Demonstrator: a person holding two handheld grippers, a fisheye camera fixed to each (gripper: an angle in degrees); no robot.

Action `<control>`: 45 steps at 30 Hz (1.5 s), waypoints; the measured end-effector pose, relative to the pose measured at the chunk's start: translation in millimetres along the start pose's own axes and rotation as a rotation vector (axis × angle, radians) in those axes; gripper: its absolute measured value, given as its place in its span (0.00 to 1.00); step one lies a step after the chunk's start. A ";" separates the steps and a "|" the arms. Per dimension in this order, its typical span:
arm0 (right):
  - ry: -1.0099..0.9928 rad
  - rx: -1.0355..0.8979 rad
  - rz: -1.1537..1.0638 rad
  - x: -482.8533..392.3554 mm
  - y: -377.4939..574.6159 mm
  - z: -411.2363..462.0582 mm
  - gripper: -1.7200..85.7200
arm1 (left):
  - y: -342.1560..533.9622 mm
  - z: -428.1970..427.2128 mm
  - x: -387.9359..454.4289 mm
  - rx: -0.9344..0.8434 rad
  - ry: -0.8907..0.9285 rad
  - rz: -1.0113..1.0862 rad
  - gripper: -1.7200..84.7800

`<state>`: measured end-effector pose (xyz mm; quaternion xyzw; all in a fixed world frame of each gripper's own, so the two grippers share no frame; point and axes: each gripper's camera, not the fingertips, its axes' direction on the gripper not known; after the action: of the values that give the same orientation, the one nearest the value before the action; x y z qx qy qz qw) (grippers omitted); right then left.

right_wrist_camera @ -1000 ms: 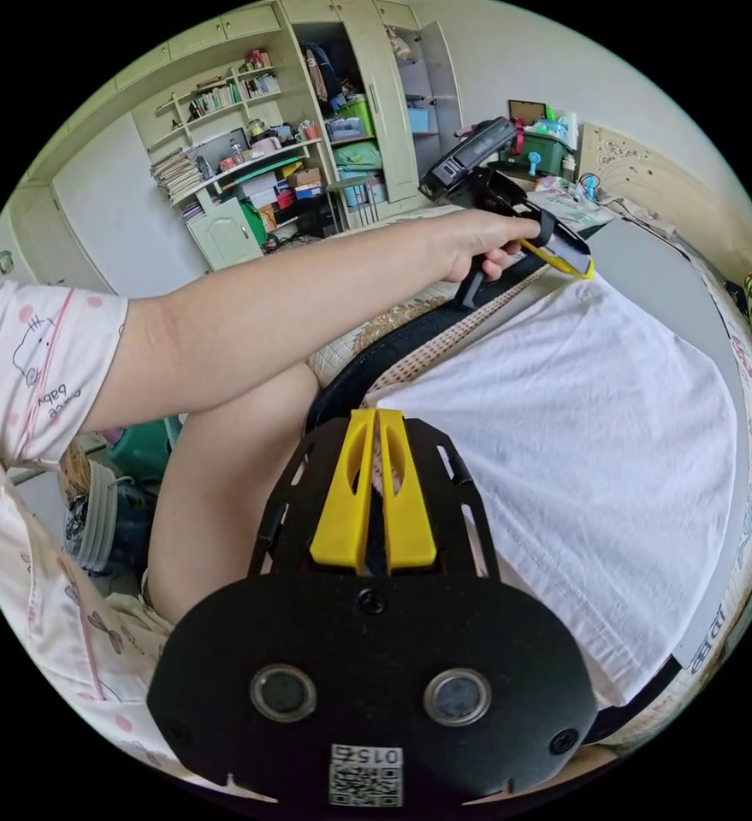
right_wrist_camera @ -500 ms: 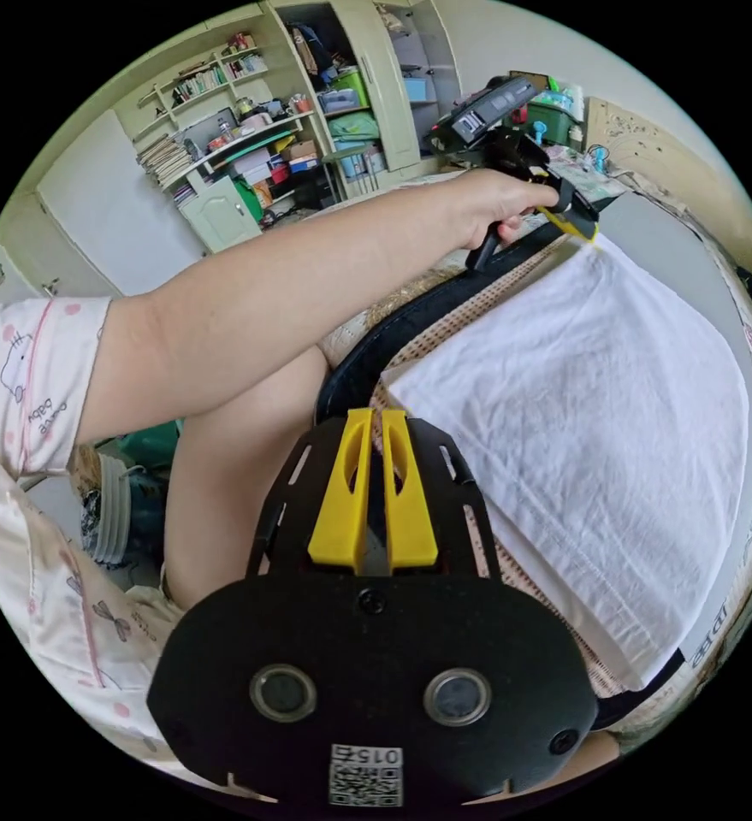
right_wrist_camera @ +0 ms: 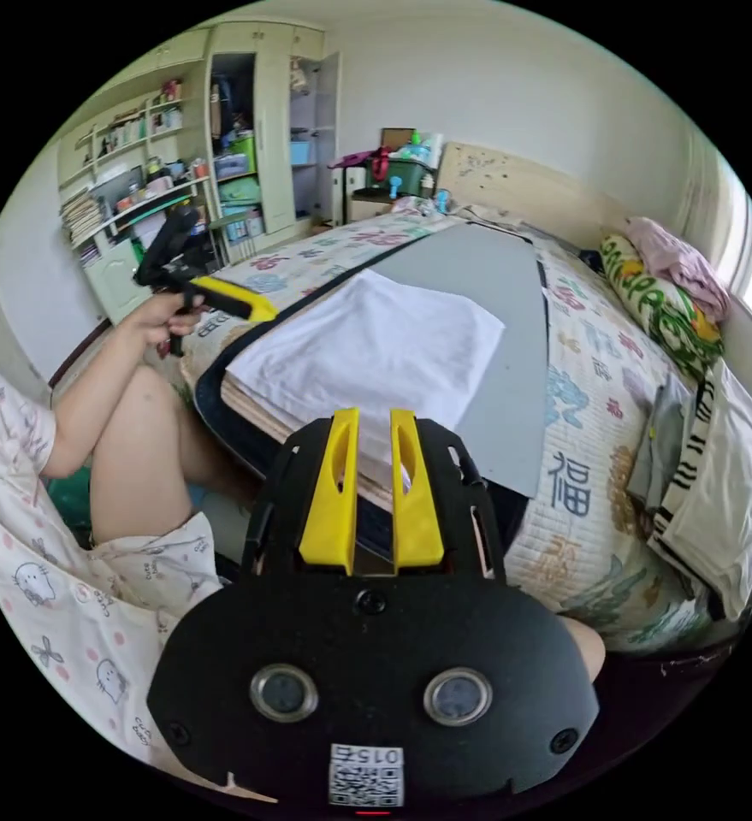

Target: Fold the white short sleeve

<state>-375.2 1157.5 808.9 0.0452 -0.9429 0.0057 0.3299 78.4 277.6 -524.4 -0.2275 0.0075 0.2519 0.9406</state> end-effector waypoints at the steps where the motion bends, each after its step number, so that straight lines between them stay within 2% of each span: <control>1: 0.018 -0.015 0.049 31.4 -5.8 13.4 0.10 | 24.1 -2.0 11.1 -0.002 -0.025 -0.034 0.11; 5: -0.007 -0.015 0.196 93.1 -31.9 71.7 0.13 | 105.8 -26.7 25.4 0.172 -0.104 -0.283 0.15; 8: -0.063 -0.033 0.184 92.3 -63.1 119.3 0.15 | 132.1 -47.4 32.1 0.238 -0.113 -0.322 0.14; 13: -0.012 -0.091 0.141 71.4 -132.0 191.9 0.13 | 138.3 -45.1 32.5 0.206 -0.072 -0.309 0.13; 17: 0.094 -0.150 0.202 75.5 -198.3 248.4 0.04 | 132.2 -38.5 32.8 0.149 -0.098 -0.303 0.11; 20: 0.043 -0.145 0.237 86.0 -236.9 269.9 0.02 | 132.1 -44.1 35.7 0.143 -0.110 -0.299 0.08; 25: 0.032 -0.167 0.241 95.9 -299.5 302.9 0.01 | 139.3 -59.8 39.7 0.129 -0.108 -0.285 0.02; 32: 0.104 -0.239 0.142 79.1 -401.0 359.4 0.04 | 144.7 -82.6 50.9 0.091 -0.114 -0.236 0.02; 37: 0.030 -0.217 0.197 119.7 -466.6 352.0 0.14 | 147.2 -117.4 34.5 0.153 -0.036 -0.295 0.08; 41: -0.056 -0.079 0.343 201.9 -527.8 313.6 0.13 | 133.6 -166.5 8.0 0.278 -0.081 -0.363 0.11; 45: -0.118 0.012 0.463 273.5 -610.8 314.8 0.12 | 92.6 -196.9 -26.0 0.359 -0.063 -0.431 0.12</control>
<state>-729.5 514.2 721.4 -0.1701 -0.9457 0.0840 0.2638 31.3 251.6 -736.9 -0.0457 -0.0259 0.0474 0.9975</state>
